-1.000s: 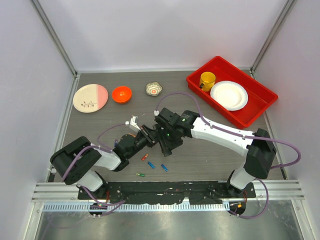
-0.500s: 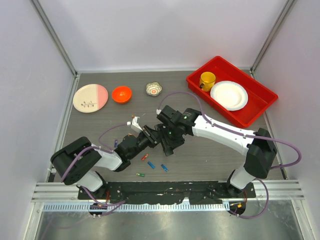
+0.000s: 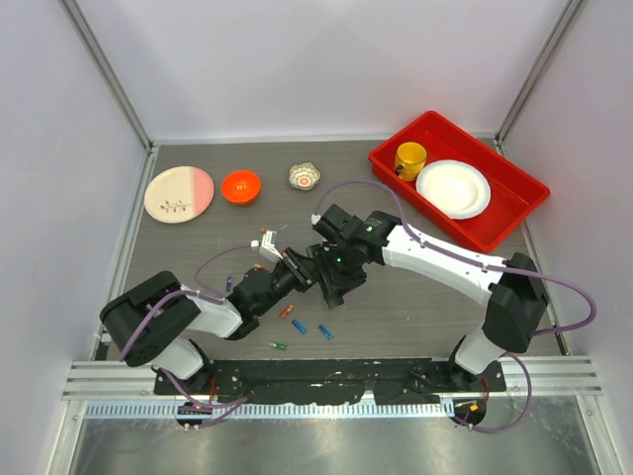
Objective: Load the batteries into the remote control
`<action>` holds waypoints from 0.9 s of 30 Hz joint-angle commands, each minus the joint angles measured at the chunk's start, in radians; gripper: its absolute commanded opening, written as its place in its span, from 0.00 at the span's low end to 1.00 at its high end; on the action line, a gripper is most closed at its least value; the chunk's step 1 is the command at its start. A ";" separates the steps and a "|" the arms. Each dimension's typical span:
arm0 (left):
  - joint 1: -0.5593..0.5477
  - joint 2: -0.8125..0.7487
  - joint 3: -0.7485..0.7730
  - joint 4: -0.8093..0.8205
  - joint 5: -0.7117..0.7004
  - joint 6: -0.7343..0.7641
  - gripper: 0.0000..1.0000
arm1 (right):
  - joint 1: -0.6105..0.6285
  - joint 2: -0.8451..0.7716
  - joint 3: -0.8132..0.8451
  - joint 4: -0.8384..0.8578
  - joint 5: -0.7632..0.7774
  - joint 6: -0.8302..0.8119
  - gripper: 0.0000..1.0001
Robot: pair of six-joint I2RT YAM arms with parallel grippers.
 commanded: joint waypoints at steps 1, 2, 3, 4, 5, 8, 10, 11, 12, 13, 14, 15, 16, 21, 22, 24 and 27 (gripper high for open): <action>-0.035 -0.065 0.019 0.325 0.072 -0.002 0.00 | -0.037 -0.066 -0.002 0.179 0.042 -0.012 0.31; -0.031 -0.067 0.018 0.315 0.042 0.013 0.00 | -0.034 -0.079 -0.008 0.169 0.018 -0.015 0.38; -0.023 -0.070 0.019 0.296 0.041 0.021 0.00 | -0.035 -0.090 -0.008 0.159 0.008 -0.018 0.43; -0.018 -0.079 0.021 0.279 0.038 0.026 0.00 | -0.031 -0.113 -0.004 0.144 0.001 -0.022 0.46; -0.012 -0.082 0.022 0.251 0.037 0.046 0.00 | -0.029 -0.128 0.001 0.118 -0.028 -0.024 0.52; 0.011 -0.104 0.044 0.147 0.035 0.089 0.00 | -0.026 -0.201 0.019 0.055 -0.054 -0.030 0.60; 0.032 -0.118 0.068 0.095 0.034 0.110 0.00 | -0.026 -0.266 0.029 0.028 -0.073 -0.038 0.63; 0.042 -0.121 0.079 0.028 0.035 0.119 0.00 | -0.028 -0.289 0.035 -0.001 -0.071 -0.047 0.64; 0.063 -0.125 0.102 -0.005 0.044 0.129 0.00 | -0.028 -0.311 0.030 -0.006 -0.055 -0.050 0.65; 0.072 -0.125 0.116 -0.033 0.049 0.139 0.00 | -0.026 -0.331 0.018 -0.008 -0.032 -0.058 0.65; 0.081 -0.134 0.136 -0.148 0.054 0.150 0.00 | -0.028 -0.378 -0.018 -0.003 0.020 -0.052 0.65; 0.101 -0.141 0.227 -0.274 0.060 0.200 0.00 | -0.028 -0.401 -0.048 0.006 0.172 -0.036 0.65; 0.101 -0.148 0.296 -0.634 0.060 0.251 0.00 | -0.028 -0.428 -0.118 0.036 0.273 -0.015 0.65; 0.057 0.036 0.794 -1.426 -0.228 0.579 0.00 | -0.028 -0.645 -0.359 0.200 0.666 0.123 0.63; 0.054 0.078 0.853 -1.515 -0.335 0.648 0.00 | -0.028 -0.667 -0.403 0.234 0.698 0.128 0.63; 0.052 0.214 1.014 -1.737 -0.429 0.704 0.00 | -0.028 -0.701 -0.416 0.233 0.719 0.131 0.63; 0.051 0.344 1.181 -1.904 -0.561 0.805 0.00 | -0.028 -0.711 -0.415 0.212 0.742 0.122 0.63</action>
